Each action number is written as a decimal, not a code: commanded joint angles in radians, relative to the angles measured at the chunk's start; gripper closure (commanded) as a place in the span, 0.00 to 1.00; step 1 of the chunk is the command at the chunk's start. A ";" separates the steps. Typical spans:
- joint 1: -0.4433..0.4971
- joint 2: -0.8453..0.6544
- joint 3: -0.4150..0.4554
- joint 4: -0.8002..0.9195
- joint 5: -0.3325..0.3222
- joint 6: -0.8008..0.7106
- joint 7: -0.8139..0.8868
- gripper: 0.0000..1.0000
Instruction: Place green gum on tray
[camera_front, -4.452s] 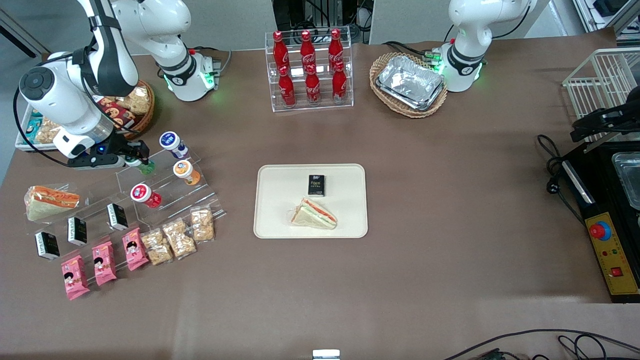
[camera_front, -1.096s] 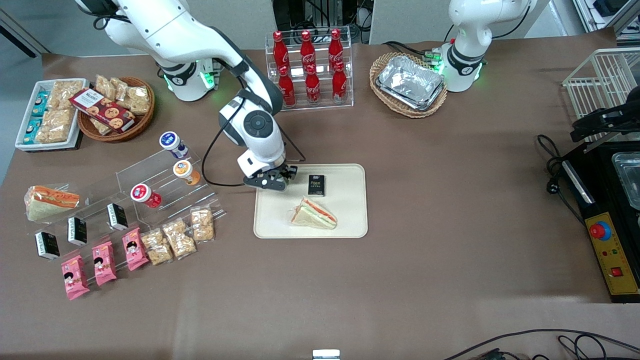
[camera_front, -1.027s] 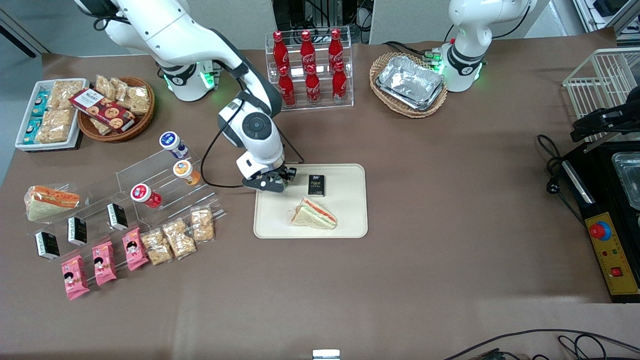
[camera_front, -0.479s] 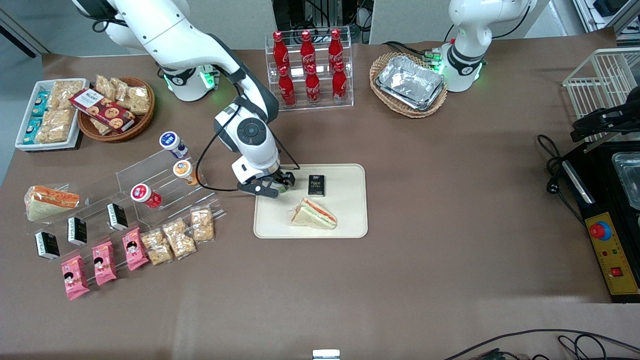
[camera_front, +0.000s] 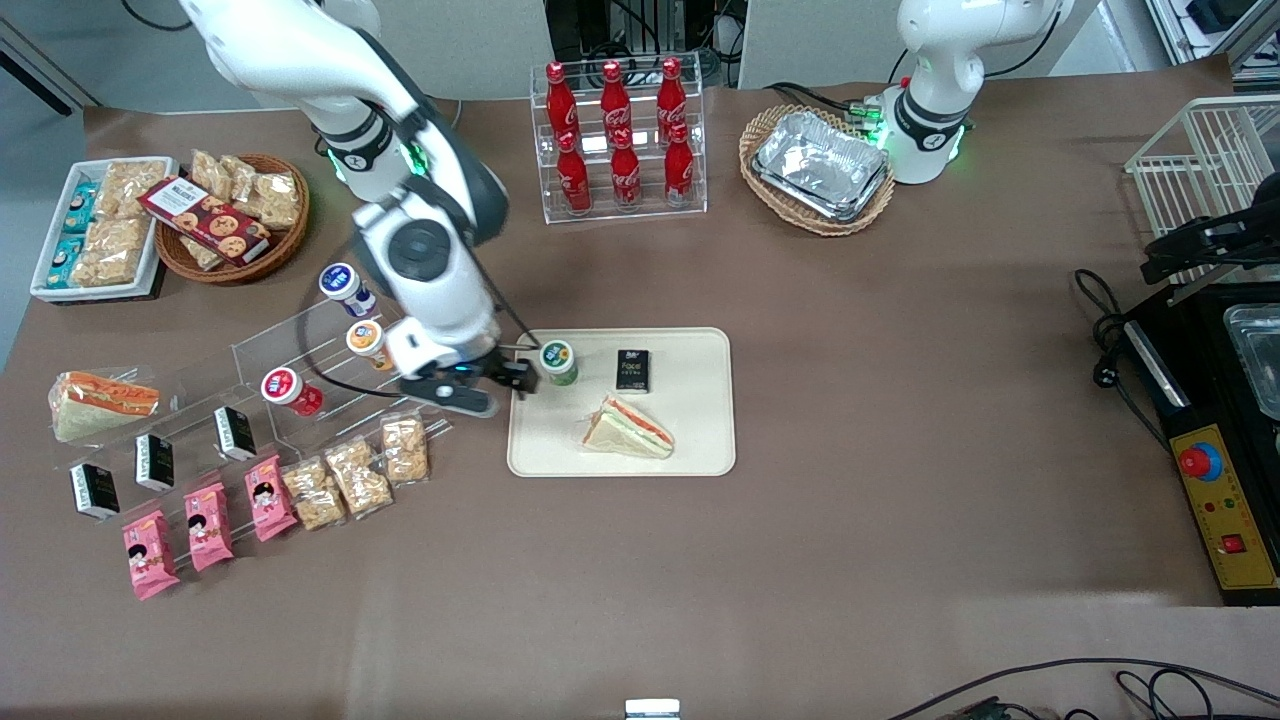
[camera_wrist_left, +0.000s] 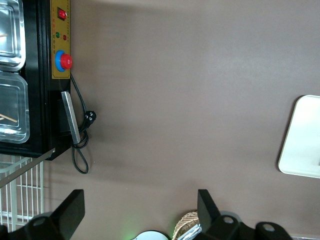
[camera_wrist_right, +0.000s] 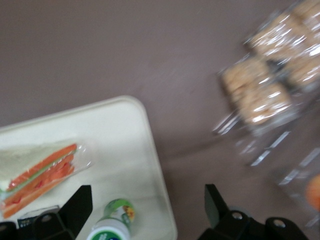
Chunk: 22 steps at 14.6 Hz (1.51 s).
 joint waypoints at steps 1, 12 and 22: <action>-0.103 -0.143 0.015 0.005 -0.002 -0.119 -0.090 0.00; -0.359 -0.244 -0.063 0.300 0.110 -0.570 -0.656 0.00; -0.422 -0.229 -0.151 0.389 0.124 -0.668 -0.821 0.00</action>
